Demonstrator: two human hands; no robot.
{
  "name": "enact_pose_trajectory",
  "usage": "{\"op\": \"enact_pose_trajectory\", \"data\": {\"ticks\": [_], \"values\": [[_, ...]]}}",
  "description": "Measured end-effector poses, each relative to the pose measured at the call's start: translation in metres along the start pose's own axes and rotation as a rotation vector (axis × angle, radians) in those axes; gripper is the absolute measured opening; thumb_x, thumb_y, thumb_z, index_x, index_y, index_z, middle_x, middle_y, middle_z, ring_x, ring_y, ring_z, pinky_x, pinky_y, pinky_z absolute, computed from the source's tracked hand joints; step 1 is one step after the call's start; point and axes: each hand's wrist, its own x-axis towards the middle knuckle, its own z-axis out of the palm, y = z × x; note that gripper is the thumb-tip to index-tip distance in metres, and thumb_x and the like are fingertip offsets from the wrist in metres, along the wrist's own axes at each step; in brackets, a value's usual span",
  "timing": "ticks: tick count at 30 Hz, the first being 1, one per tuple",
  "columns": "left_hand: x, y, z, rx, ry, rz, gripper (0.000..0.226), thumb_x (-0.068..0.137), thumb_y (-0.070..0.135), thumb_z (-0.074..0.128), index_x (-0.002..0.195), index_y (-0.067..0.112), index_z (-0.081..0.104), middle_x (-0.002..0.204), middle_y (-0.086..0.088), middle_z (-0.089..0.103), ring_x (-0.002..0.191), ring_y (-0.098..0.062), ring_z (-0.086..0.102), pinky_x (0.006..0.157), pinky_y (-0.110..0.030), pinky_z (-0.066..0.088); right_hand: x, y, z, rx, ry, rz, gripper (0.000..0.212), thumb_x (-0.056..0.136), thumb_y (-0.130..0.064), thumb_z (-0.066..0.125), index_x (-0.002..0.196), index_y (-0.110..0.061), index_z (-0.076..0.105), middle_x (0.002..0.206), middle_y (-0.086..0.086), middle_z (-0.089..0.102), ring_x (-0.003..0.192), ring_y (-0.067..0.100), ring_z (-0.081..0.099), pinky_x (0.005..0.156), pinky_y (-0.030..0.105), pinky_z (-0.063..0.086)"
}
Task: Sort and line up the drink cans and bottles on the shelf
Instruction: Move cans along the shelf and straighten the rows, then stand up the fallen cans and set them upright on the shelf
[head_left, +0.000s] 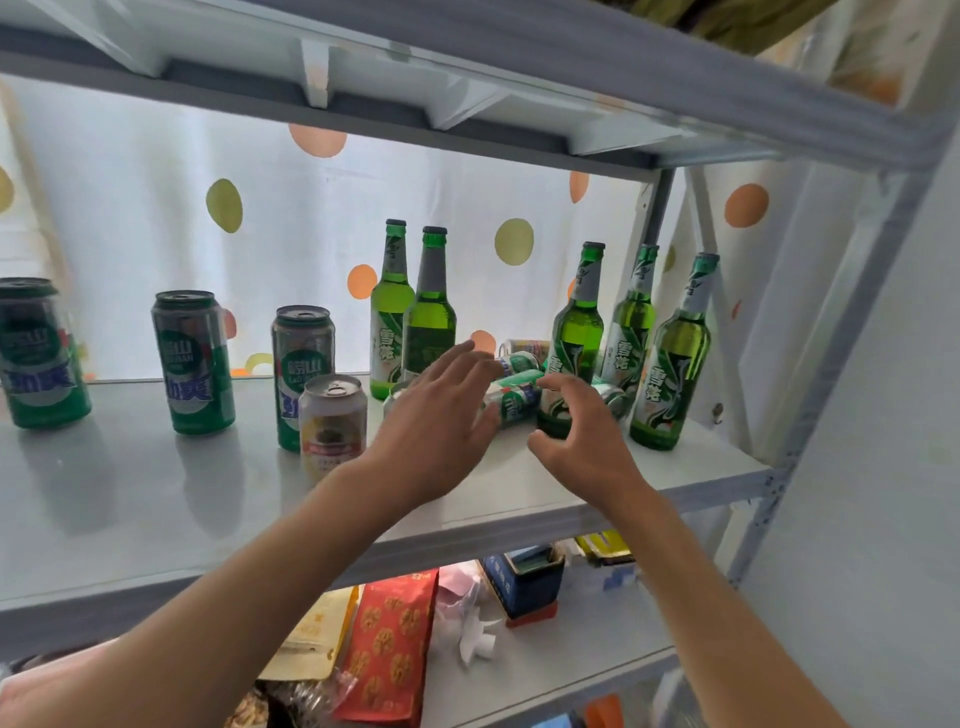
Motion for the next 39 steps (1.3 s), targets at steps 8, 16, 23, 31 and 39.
{"op": "enact_pose_trajectory", "data": {"ticks": [8,16,23,31,39], "values": [[0.024,0.016,0.062,0.037,-0.13,-0.183,0.044,0.097,0.026,0.045,0.138,0.014,0.037,0.141,-0.007,0.045,0.128,-0.025,0.041,0.09,-0.039,0.044,-0.004,0.06,-0.023,-0.337,0.054,-0.075,0.053,0.081,-0.027,0.068,0.132,-0.015,0.054,0.148,0.006,0.045,0.141,0.022,0.033,0.116,0.031,0.022],[0.058,0.006,0.109,0.27,-0.238,-0.364,0.051,0.092,0.028,0.054,0.135,0.008,0.038,0.132,-0.011,0.048,0.121,-0.026,0.047,0.084,-0.035,0.047,0.005,0.094,-0.02,-0.328,0.019,-0.115,0.043,0.083,-0.017,0.065,0.125,-0.008,0.061,0.134,0.008,0.056,0.129,0.024,0.046,0.112,0.034,0.032],[0.076,0.0,0.138,0.488,-0.335,-0.485,0.083,0.088,0.041,0.064,0.147,0.0,0.022,0.143,-0.021,0.04,0.13,-0.035,0.041,0.105,-0.04,0.038,0.007,0.118,-0.019,-0.284,0.028,-0.158,0.045,0.084,-0.014,0.062,0.128,-0.008,0.056,0.13,0.008,0.058,0.126,0.024,0.048,0.111,0.033,0.033],[0.082,0.007,0.136,0.659,-0.298,-0.481,0.04,0.085,0.01,0.063,0.123,0.002,0.052,0.116,-0.013,0.062,0.107,-0.028,0.057,0.086,-0.034,0.048,0.0,0.129,-0.019,-0.233,0.017,-0.16,0.049,0.083,-0.022,0.058,0.13,-0.012,0.052,0.133,0.007,0.055,0.127,0.024,0.046,0.111,0.038,0.037],[0.082,0.028,0.108,0.609,-0.297,-0.488,0.036,0.072,0.031,0.077,0.098,0.011,0.062,0.084,-0.004,0.057,0.082,-0.023,0.055,0.063,-0.03,0.043,-0.002,0.132,-0.02,-0.213,0.02,-0.166,0.047,0.082,-0.02,0.057,0.128,-0.008,0.054,0.129,0.01,0.057,0.125,0.026,0.048,0.11,0.037,0.037]]}}
